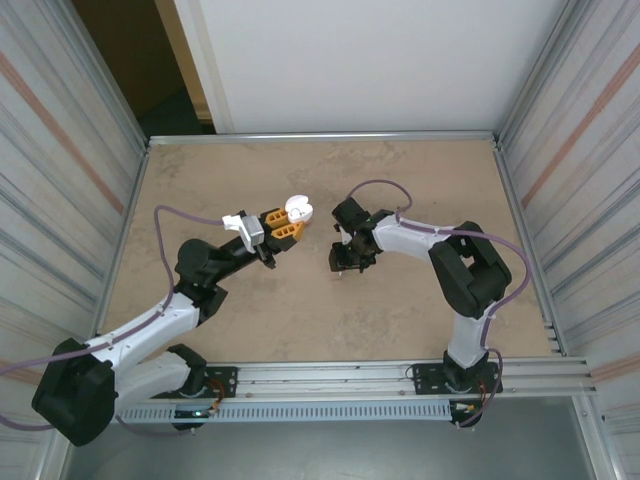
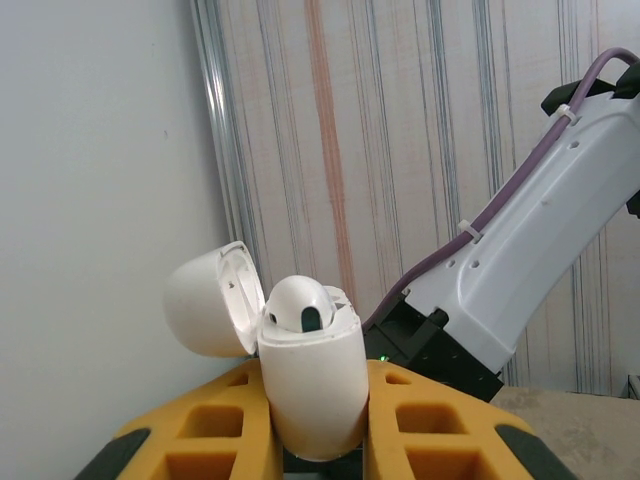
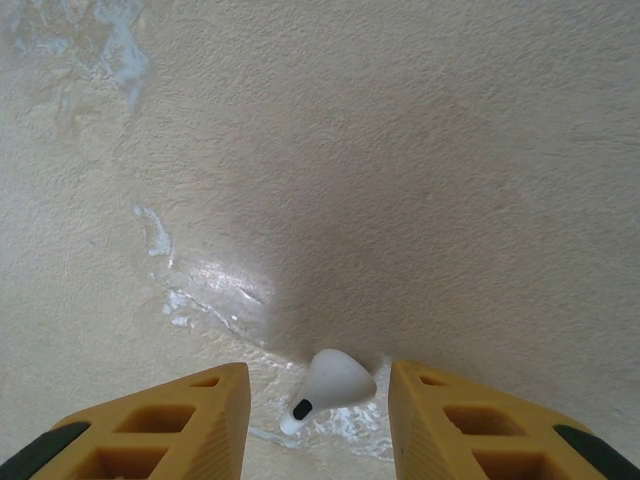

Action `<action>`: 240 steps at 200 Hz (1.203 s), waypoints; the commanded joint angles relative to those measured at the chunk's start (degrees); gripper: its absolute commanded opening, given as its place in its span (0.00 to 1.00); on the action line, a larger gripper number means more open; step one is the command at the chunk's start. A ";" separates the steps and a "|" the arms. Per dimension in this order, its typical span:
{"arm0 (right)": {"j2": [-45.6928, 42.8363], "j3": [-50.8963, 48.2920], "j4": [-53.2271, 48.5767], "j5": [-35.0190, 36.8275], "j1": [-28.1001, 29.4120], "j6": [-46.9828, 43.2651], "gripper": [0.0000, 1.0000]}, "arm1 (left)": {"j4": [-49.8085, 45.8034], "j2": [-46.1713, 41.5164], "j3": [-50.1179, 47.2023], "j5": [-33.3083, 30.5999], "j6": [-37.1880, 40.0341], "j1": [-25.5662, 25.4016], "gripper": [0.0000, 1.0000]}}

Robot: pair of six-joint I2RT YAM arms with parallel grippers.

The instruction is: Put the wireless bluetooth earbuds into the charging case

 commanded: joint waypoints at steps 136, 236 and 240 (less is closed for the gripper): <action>2.43 2.56 -2.89 0.79 1.30 -0.11 0.22 | 0.34 -1.46 0.14 -0.51 1.10 -0.50 0.00; -1.54 2.17 -2.93 2.05 1.32 -0.79 0.21 | 0.29 -0.86 0.31 -0.60 1.18 -0.50 0.00; -1.71 2.22 -2.97 2.12 1.34 -0.84 0.21 | 0.28 -0.82 0.31 -0.58 1.24 -0.57 0.00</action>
